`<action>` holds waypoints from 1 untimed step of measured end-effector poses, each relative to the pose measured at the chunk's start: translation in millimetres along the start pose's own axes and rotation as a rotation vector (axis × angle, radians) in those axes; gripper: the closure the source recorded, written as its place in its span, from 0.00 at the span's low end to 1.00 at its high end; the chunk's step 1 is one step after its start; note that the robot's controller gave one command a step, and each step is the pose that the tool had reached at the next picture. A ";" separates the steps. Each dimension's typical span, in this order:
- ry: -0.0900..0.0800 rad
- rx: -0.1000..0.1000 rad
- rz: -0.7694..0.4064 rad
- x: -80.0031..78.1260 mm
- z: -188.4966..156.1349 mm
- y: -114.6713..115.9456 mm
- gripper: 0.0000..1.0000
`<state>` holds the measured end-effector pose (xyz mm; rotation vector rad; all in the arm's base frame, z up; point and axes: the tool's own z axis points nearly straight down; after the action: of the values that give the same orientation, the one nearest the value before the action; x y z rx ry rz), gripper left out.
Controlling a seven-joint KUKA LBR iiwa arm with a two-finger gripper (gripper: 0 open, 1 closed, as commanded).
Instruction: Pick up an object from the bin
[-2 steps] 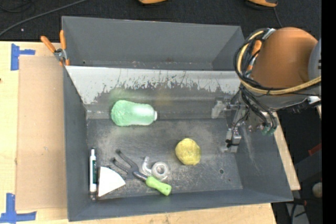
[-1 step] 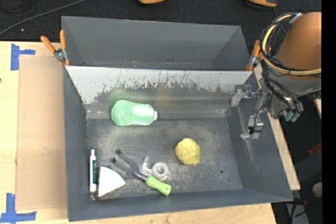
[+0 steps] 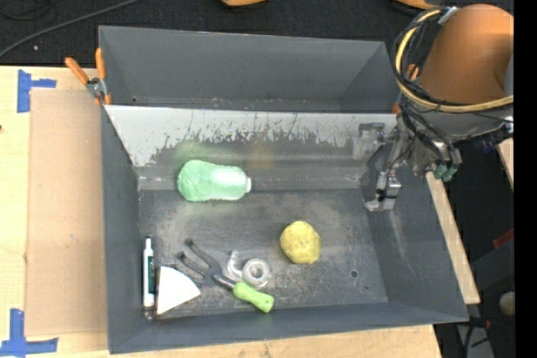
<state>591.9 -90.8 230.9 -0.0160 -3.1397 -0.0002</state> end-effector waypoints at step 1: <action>-0.002 0.001 -0.271 9.6 44.7 5.6 0.00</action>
Offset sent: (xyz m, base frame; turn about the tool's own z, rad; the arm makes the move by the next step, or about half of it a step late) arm -0.0228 0.0541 -0.1068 -0.4113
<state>582.3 -85.1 186.2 0.4080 -3.1152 0.0010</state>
